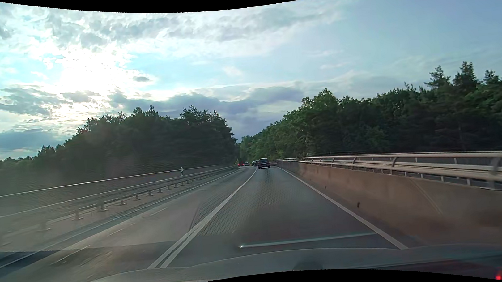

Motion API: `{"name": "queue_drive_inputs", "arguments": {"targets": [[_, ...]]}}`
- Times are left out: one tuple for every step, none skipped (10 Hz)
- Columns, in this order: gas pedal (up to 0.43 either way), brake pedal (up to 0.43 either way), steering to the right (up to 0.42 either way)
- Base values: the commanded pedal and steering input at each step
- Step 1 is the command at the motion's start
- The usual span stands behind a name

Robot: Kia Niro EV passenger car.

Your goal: Follow the waypoints while adhering to traffic rules and regulations

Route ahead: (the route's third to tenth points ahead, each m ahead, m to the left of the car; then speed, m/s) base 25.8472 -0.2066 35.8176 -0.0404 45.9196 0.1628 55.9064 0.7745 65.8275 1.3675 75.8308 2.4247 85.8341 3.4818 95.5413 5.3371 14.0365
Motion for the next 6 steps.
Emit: {"name": "queue_drive_inputs", "arguments": {"targets": [[0.079, 0.0, -0.007], [0.079, 0.0, -0.007], [0.079, 0.0, -0.007], [0.079, 0.0, -0.007], [0.079, 0.0, -0.007], [0.079, 0.0, -0.007]]}}
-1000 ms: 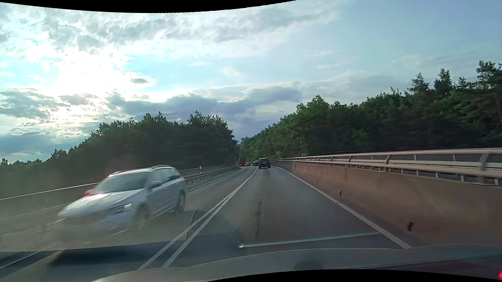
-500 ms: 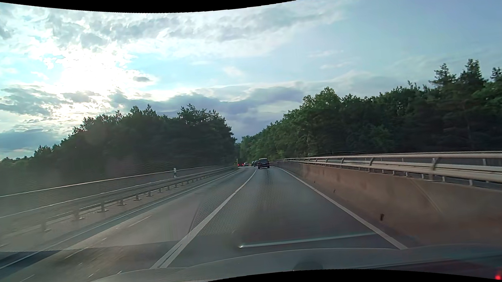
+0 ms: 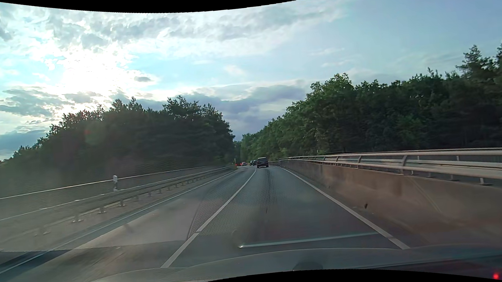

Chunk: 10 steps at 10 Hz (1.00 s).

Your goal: Follow the waypoints while adhering to traffic rules and regulations

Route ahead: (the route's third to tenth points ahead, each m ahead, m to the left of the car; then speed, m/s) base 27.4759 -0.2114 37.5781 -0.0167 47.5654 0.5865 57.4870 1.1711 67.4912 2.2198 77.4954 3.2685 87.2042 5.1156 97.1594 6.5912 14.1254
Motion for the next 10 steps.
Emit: {"name": "queue_drive_inputs", "arguments": {"targets": [[0.079, 0.0, -0.007], [0.079, 0.0, -0.007], [0.079, 0.0, -0.007], [0.079, 0.0, -0.007], [0.079, 0.0, -0.007], [0.079, 0.0, -0.007], [0.079, 0.0, -0.008], [0.079, 0.0, -0.008], [0.079, 0.0, -0.008], [0.079, 0.0, -0.008]]}}
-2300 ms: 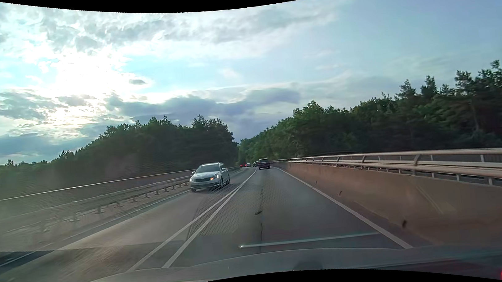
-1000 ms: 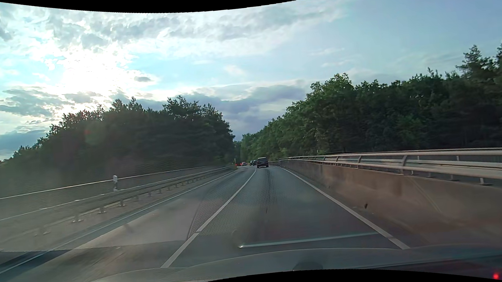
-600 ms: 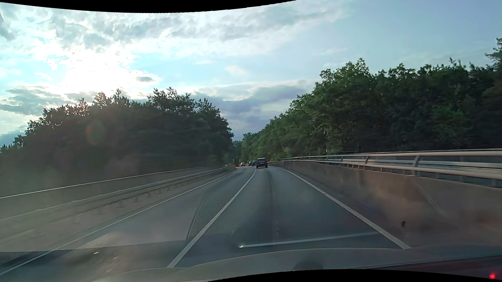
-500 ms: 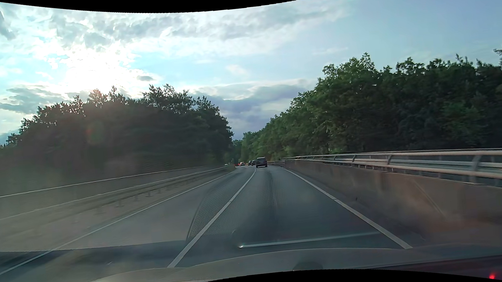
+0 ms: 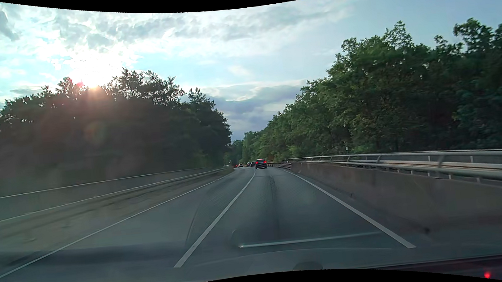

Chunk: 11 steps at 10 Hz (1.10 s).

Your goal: Follow the waypoints while adhering to traffic rules and regulations

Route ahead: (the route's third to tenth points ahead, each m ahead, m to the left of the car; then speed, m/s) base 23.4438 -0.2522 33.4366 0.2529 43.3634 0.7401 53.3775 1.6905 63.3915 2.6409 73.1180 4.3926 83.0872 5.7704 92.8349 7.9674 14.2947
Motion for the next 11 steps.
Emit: {"name": "queue_drive_inputs", "arguments": {"targets": [[0.079, 0.0, -0.008], [0.079, 0.0, -0.008], [0.079, 0.0, -0.005], [0.079, 0.0, -0.005], [0.079, 0.0, -0.005], [0.079, 0.0, -0.005], [0.079, 0.0, -0.005], [0.079, 0.0, -0.005], [0.079, 0.0, -0.005], [0.079, 0.0, -0.005], [0.079, 0.0, -0.005]]}}
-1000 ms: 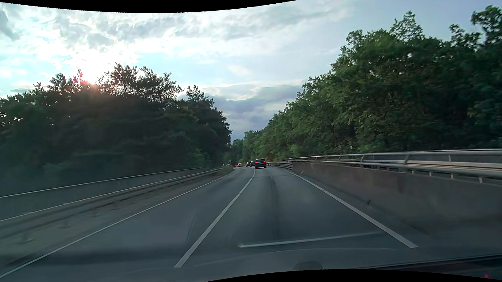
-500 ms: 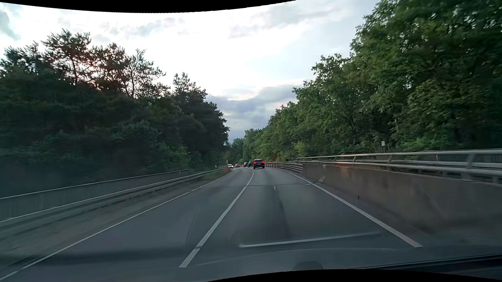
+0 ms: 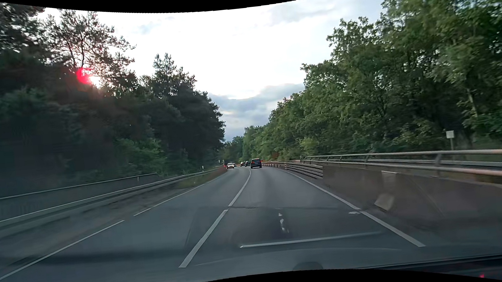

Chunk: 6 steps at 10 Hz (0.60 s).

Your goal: Follow the waypoints while adhering to traffic rules and regulations

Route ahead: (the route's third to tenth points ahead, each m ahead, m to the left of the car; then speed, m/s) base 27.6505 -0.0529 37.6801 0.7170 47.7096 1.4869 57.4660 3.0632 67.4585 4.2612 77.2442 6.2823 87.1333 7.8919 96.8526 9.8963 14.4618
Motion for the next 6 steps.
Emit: {"name": "queue_drive_inputs", "arguments": {"targets": [[0.079, 0.0, -0.006], [0.079, 0.0, -0.006], [0.079, 0.0, -0.007], [0.079, 0.0, -0.008], [0.079, 0.0, -0.009], [0.079, 0.0, -0.01]]}}
